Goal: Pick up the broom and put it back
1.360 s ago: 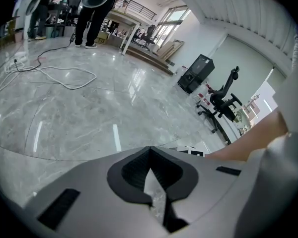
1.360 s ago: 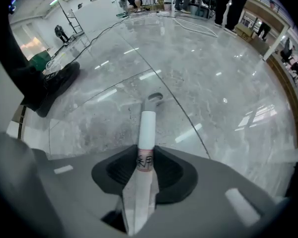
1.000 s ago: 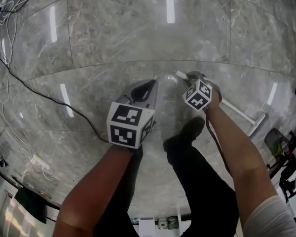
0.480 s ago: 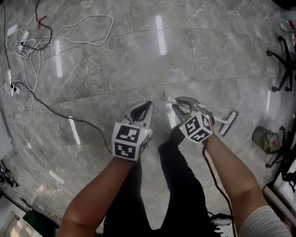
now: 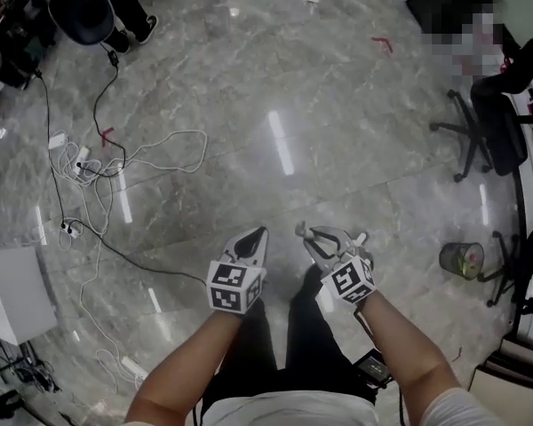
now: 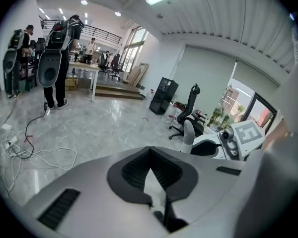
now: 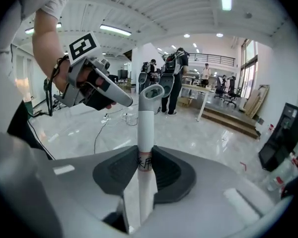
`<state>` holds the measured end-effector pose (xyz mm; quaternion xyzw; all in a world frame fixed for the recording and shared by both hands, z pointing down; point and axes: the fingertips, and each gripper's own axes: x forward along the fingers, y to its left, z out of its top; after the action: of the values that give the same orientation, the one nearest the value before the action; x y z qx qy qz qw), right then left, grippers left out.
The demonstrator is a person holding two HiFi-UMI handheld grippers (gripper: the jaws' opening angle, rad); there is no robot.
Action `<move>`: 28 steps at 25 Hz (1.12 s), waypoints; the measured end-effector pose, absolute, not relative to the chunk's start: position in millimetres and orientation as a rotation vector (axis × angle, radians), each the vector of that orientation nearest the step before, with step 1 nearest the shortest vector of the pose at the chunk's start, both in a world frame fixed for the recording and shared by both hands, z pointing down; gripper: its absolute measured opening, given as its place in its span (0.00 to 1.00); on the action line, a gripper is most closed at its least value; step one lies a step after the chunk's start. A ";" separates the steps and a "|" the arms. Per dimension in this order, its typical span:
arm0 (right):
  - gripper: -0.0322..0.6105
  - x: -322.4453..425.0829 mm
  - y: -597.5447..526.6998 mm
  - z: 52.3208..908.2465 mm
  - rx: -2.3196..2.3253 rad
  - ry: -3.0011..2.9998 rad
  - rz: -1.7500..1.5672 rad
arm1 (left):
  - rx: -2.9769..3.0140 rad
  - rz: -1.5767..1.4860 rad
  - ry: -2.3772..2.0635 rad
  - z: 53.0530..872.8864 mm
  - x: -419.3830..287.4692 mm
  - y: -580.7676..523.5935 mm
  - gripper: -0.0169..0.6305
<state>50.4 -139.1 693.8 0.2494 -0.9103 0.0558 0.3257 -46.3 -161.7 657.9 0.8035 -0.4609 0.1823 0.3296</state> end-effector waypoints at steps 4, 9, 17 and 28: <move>0.18 54.2 -125.4 590.9 0.769 -2.455 0.196 | 2.178 0.464 -1.200 555.2 -37.3 -143.6 0.03; 0.19 34.8 -114.8 458.0 0.839 -2.586 0.197 | 2.286 0.389 -1.279 423.1 -36.2 -143.7 0.03; 0.19 -4.5 -129.8 260.0 1.037 -2.783 0.195 | 2.353 0.234 -1.503 264.0 -64.7 -146.3 0.03; 0.19 -35.8 -116.8 148.9 0.968 -2.916 0.025 | 2.423 0.062 -1.672 162.0 -95.1 -146.4 0.03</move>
<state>-35.8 -116.8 148.9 0.3150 -0.9484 0.0082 0.0344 -95.1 -146.4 162.0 0.8188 -0.5651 0.0208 0.0984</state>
